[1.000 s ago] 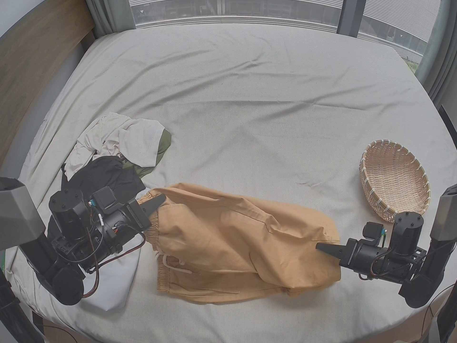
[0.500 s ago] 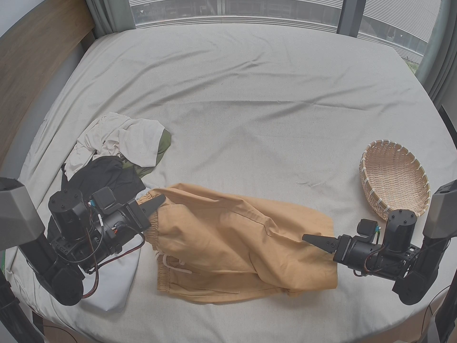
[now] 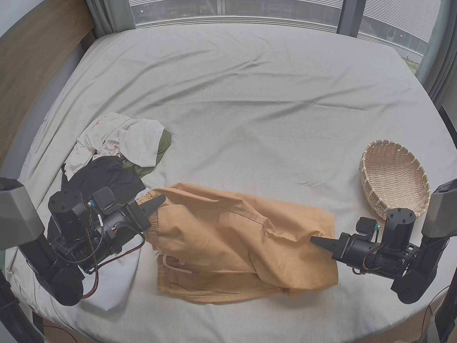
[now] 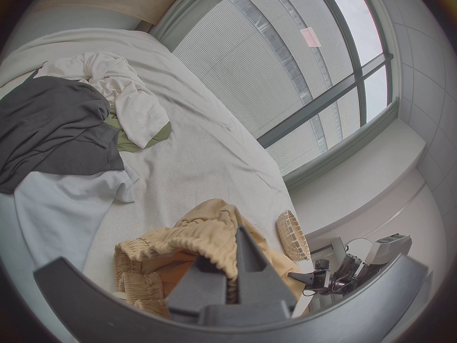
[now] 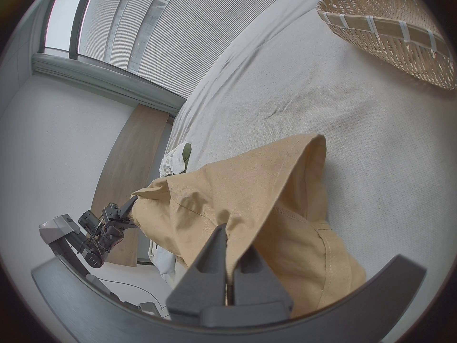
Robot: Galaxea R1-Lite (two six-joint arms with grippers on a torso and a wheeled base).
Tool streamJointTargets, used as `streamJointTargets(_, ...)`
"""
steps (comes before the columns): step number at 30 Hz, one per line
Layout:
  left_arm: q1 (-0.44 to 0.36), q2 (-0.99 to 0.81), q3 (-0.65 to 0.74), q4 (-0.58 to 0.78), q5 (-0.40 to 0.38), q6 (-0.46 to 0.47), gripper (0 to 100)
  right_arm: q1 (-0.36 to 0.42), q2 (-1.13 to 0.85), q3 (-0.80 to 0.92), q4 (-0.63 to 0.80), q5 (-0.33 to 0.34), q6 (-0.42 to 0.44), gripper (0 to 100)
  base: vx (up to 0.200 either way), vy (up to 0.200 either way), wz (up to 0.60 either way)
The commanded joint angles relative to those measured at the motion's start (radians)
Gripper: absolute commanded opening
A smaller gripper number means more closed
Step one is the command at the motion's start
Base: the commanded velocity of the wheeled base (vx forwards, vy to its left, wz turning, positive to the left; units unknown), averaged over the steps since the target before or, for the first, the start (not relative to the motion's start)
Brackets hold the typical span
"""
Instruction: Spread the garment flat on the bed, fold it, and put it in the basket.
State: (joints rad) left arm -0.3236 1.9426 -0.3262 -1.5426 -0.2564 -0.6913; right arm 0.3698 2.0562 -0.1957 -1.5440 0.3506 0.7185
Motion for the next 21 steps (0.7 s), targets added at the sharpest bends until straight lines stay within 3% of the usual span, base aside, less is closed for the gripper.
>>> streamJointTargets(1, -0.003, -0.004, -0.008, -0.002, 0.000, -0.001, 0, 0.000, -0.034, 0.009, -0.001, -0.001, -0.001, 0, 0.000, 0.000, 0.00)
streamJointTargets(12, -0.002, -0.146, -0.047, -0.002, -0.018, 0.003, 0, -0.002, -0.334, 0.038, 0.004, 0.005, -0.007, 0, 0.000, 0.000, 0.00)
streamJointTargets(16, -0.002, -0.258, -0.054, -0.001, -0.112, 0.006, 0, -0.019, -0.415, 0.030, 0.004, 0.005, -0.007, 0, 0.000, 0.000, 0.00)
streamJointTargets(21, 0.001, -0.278, -0.054, -0.001, -0.161, 0.045, 0, -0.048, -0.436, 0.007, 0.004, 0.005, -0.007, 0, 0.000, 0.000, 0.00)
